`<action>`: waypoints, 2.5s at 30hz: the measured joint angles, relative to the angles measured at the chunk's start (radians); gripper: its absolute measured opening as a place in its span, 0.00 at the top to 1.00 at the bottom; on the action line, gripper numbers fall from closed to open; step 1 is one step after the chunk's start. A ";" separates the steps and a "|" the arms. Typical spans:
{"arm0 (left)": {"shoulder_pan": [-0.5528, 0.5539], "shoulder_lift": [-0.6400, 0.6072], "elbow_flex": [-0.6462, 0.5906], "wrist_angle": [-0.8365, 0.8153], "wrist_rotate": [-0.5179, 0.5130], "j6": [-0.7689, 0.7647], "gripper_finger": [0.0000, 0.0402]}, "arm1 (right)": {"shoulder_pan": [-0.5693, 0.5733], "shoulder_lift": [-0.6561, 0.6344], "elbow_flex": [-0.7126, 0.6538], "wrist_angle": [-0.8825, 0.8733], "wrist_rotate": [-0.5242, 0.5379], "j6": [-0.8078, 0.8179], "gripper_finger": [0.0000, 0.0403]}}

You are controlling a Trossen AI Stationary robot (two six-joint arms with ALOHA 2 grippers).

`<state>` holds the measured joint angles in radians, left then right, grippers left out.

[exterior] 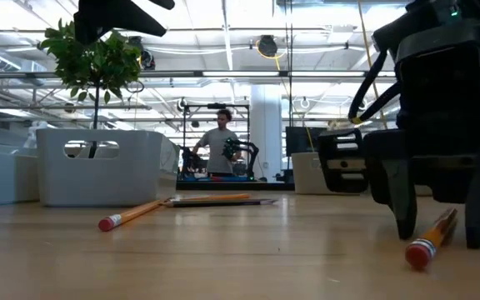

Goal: Sort crayons/erasers/pens/pencils in bins
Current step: Put the yellow pencil into the bottom left gray bin

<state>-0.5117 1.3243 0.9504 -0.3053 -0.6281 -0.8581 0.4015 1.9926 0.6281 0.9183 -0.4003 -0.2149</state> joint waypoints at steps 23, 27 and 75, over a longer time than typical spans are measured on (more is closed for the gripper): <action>0.000 0.000 0.000 0.019 -0.001 -0.003 0.56 | 0.000 0.067 0.004 0.022 -0.003 -0.011 0.96; 0.000 0.000 0.000 0.019 -0.001 -0.003 0.56 | 0.000 0.067 0.003 0.023 0.005 -0.035 0.96; 0.359 0.130 0.000 0.418 0.728 -0.398 0.47 | -0.258 -0.609 0.360 -0.840 0.354 -0.059 0.96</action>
<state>-0.1527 1.4539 0.9509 0.1126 0.0995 -1.2563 0.1436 1.3834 0.9883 0.0787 -0.0463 -0.2741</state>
